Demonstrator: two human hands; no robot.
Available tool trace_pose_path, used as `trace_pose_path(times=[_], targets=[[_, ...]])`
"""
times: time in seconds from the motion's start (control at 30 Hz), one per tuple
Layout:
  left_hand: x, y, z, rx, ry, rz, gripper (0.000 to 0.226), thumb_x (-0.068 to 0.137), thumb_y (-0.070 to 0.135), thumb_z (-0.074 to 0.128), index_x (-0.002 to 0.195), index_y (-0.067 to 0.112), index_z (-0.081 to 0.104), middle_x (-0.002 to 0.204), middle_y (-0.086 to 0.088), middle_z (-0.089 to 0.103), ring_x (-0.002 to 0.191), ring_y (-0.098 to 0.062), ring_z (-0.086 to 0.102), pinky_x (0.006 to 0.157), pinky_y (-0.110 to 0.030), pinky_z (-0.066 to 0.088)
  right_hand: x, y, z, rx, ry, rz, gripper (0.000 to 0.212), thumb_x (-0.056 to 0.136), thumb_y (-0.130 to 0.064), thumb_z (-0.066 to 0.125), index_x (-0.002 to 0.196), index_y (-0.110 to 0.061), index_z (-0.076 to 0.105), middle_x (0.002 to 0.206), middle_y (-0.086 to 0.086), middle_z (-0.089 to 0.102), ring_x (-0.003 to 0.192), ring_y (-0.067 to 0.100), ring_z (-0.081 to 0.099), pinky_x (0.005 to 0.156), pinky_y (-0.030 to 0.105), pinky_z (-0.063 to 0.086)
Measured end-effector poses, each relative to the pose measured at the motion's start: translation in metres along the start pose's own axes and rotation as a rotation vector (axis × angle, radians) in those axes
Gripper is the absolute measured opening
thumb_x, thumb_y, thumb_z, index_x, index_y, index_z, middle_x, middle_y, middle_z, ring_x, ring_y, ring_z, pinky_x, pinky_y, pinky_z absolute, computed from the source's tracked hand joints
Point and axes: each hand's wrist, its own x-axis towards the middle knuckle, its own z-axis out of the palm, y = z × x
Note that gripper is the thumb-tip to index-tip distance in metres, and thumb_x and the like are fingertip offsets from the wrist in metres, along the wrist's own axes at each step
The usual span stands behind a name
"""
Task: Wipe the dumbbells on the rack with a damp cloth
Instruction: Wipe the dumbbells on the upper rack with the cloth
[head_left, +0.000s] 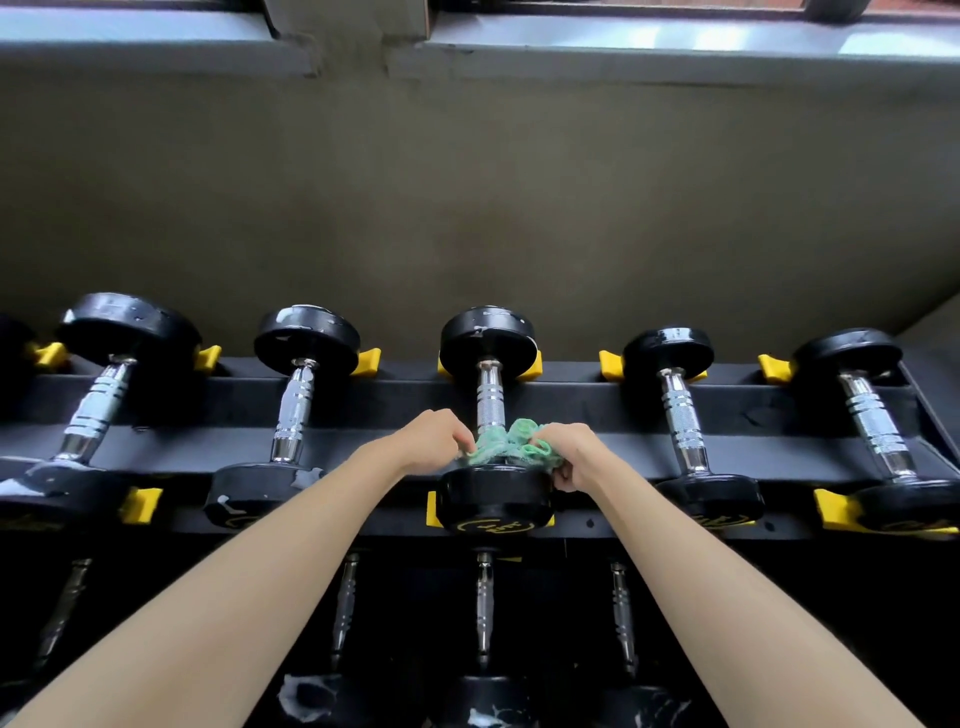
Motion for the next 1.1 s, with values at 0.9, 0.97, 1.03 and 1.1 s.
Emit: trace_pose_path(times=[0.9, 0.97, 1.03, 1.1], targets=[[-0.042, 0.083, -0.065, -0.38, 0.743, 0.388, 0.012, 0.093, 0.015, 0.053, 0.082, 0.011, 0.051, 0.069, -0.004, 0.056, 0.064, -0.018, 0.047, 0.062, -0.019, 0.039, -0.091, -0.039, -0.045, 0.447, -0.499, 0.09, 0.034, 0.091, -0.025, 0.044, 0.065, -0.008, 0.058, 0.048, 0.005, 0.054, 0.028, 0.007, 0.045, 0.032, 0.008, 0.031], [-0.047, 0.09, -0.063, -0.196, 0.777, 0.471, 0.009, 0.096, 0.014, 0.046, 0.089, 0.008, 0.047, 0.073, -0.009, 0.053, 0.065, -0.024, 0.047, 0.065, -0.027, 0.04, -0.098, -0.041, -0.044, 0.499, -0.483, 0.069, 0.033, 0.093, -0.022, 0.043, 0.068, -0.006, 0.059, 0.048, 0.007, 0.057, 0.029, 0.009, 0.05, 0.029, 0.01, 0.034], [-0.052, 0.095, -0.059, -0.001, 0.821, 0.581, 0.005, 0.098, 0.016, 0.04, 0.096, 0.012, 0.042, 0.077, -0.008, 0.049, 0.063, -0.032, 0.048, 0.063, -0.041, 0.043, -0.1, -0.042, -0.043, 0.536, -0.47, 0.049, 0.032, 0.093, -0.019, 0.042, 0.072, -0.004, 0.06, 0.05, 0.01, 0.059, 0.03, 0.01, 0.052, 0.031, 0.012, 0.039], [-0.055, 0.097, -0.057, 0.21, 0.858, 0.678, 0.009, 0.093, 0.012, 0.041, 0.094, 0.018, 0.034, 0.078, -0.01, 0.048, 0.048, -0.035, 0.045, 0.047, -0.043, 0.044, -0.101, -0.041, -0.042, 0.573, -0.461, 0.03, 0.031, 0.094, -0.018, 0.042, 0.077, -0.003, 0.062, 0.053, 0.012, 0.063, 0.033, 0.012, 0.055, 0.036, 0.013, 0.043]])
